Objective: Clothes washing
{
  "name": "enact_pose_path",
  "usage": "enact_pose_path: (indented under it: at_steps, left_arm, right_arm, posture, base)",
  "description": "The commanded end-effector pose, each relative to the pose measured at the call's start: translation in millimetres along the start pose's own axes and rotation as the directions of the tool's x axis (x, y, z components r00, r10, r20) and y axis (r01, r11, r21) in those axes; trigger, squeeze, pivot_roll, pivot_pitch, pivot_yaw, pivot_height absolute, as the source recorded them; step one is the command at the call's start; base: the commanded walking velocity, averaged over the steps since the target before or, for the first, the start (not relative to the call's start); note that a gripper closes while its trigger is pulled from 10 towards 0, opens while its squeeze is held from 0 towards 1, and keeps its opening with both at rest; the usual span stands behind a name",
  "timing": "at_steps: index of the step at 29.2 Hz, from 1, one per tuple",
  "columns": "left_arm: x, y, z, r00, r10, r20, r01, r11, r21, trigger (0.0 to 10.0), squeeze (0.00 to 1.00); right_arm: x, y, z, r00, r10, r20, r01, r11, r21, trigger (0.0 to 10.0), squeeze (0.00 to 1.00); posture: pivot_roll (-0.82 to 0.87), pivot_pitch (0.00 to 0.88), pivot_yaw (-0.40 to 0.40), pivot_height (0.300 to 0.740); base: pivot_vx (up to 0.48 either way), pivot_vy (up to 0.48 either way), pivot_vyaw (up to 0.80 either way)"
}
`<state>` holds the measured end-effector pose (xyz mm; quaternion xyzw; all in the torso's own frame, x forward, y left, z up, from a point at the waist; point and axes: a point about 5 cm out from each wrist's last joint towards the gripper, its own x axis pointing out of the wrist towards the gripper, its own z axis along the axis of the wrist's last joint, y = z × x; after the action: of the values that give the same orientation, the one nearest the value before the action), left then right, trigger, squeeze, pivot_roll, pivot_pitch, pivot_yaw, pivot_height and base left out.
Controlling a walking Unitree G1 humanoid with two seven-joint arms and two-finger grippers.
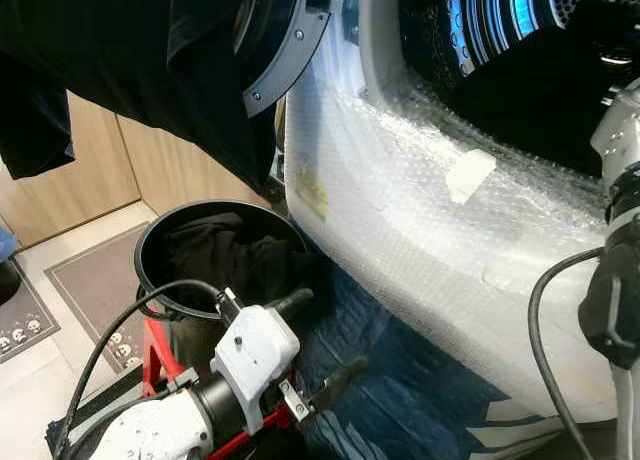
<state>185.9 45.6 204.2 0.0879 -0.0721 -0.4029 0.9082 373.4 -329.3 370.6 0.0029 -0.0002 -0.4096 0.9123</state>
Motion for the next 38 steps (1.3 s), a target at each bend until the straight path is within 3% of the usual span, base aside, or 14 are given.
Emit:
enact_pose_path:
  at_steps: [1,4,5,9,10,12,17,22,25,26,30,33,36,38]
  left_arm:
    - [2.9,-0.2,0,1.0,-0.016,0.01,0.016,1.0,-0.007,10.0,0.0]
    - [5.4,3.0,0,1.0,-0.018,0.018,0.018,1.0,0.007,10.0,0.0]
    - [6.5,4.4,1,1.0,-0.019,0.024,0.019,1.0,0.019,10.0,0.0]
    - [7.1,5.0,1,0.999,-0.02,0.028,0.02,1.0,0.023,10.0,0.0]
    - [9.1,7.9,1,0.999,-0.021,0.032,0.02,0.999,0.032,10.0,0.0]
    - [14.4,14.5,2,0.999,-0.027,0.048,0.024,0.998,0.057,10.0,0.0]
    - [17.4,18.3,3,0.998,-0.025,0.059,0.021,0.997,0.075,10.0,0.0]
    - [18.0,21.1,3,0.998,-0.019,0.063,0.014,0.997,0.079,10.0,0.0]
    - [19.1,22.5,2,0.998,-0.019,0.068,0.014,0.996,0.083,10.0,0.0]
    - [19.2,23.5,2,0.997,-0.019,0.07,0.013,0.997,0.082,10.0,0.0]
    - [19.0,24.2,2,0.997,-0.02,0.072,0.014,0.996,0.087,10.0,0.0]
    - [18.6,24.4,2,0.997,-0.02,0.073,0.013,0.996,0.089,10.0,0.0]
    - [17.6,24.5,1,0.997,-0.02,0.072,0.014,0.996,0.087,10.0,0.0]
    - [17.1,24.8,1,0.997,-0.021,0.071,0.015,0.996,0.087,10.0,0.0]
  right_arm:
    - [0.3,-13.3,20,0.998,-0.035,0.048,0.034,0.999,0.02,10.0,1.0]
    - [-0.6,-14.1,26,0.998,-0.015,0.067,0.017,1.0,-0.026,10.0,1.0]
    - [-2.2,-9.4,28,0.996,0.031,0.078,-0.025,0.996,-0.081,10.0,1.0]
    - [-2.9,-7.7,29,0.996,0.048,0.081,-0.04,0.994,-0.102,10.0,1.0]
    - [-5.8,2.1,26,0.991,0.115,0.063,-0.101,0.975,-0.196,10.0,0.0]
    - [-14.8,23.0,22,0.968,0.249,-0.013,-0.239,0.914,-0.328,10.0,0.0]
    - [-14.6,19.7,16,0.967,0.237,-0.095,-0.255,0.912,-0.32,10.0,0.0]
    - [-12.0,20.3,4,0.958,0.259,-0.121,-0.286,0.864,-0.415,10.0,0.0]
    - [-16.2,22.0,7,0.925,0.331,-0.186,-0.377,0.866,-0.33,10.0,0.0]
    - [-18.8,23.9,17,0.91,0.388,-0.147,-0.413,0.878,-0.24,10.0,0.0]
    - [-15.6,15.1,25,0.9,0.429,-0.075,-0.435,0.888,-0.151,10.0,0.0]
    - [-13.1,6.2,29,0.887,0.46,-0.046,-0.462,0.88,-0.115,10.0,0.0]
    - [-15.7,0.4,32,0.851,0.523,-0.054,-0.525,0.843,-0.117,10.0,0.0]
    - [-15.1,-5.3,33,0.871,0.487,-0.06,-0.49,0.857,-0.16,10.0,0.0]
  posture:
    - [-0.01,0.063,-0.172,0.74]
    - [-0.02,0.048,-0.168,0.74]
    - [-0.02,0.043,-0.167,0.74]
    - [-0.02,0.043,-0.167,0.74]
    - [-0.02,0.006,-0.154,0.74]
    - [-0.02,0.0,-0.149,0.74]
    - [-0.02,0.0,-0.149,0.74]
    - [-0.02,0.0,-0.149,0.74]
    - [-0.02,0.0,-0.145,0.74]
    - [-0.01,0.0,-0.144,0.74]
    - [-0.01,0.0,-0.143,0.74]
    - [-0.01,0.0,-0.141,0.74]
    - [-0.01,0.0,-0.137,0.74]
    - [-0.01,0.0,-0.135,0.74]
  base:
    - [0.0,0.0,0.0]
    - [0.0,0.0,0.0]
    - [0.0,0.0,0.0]
    - [0.0,0.0,0.0]
    - [0.0,0.0,0.0]
    - [0.0,0.0,0.0]
    - [0.0,0.0,0.0]
    - [0.0,0.0,0.0]
    - [0.0,0.0,0.0]
    - [0.0,0.0,0.0]
    - [0.0,0.0,0.0]
    - [0.0,0.0,0.0]
    - [0.0,0.0,0.0]
    - [0.0,0.0,0.0]
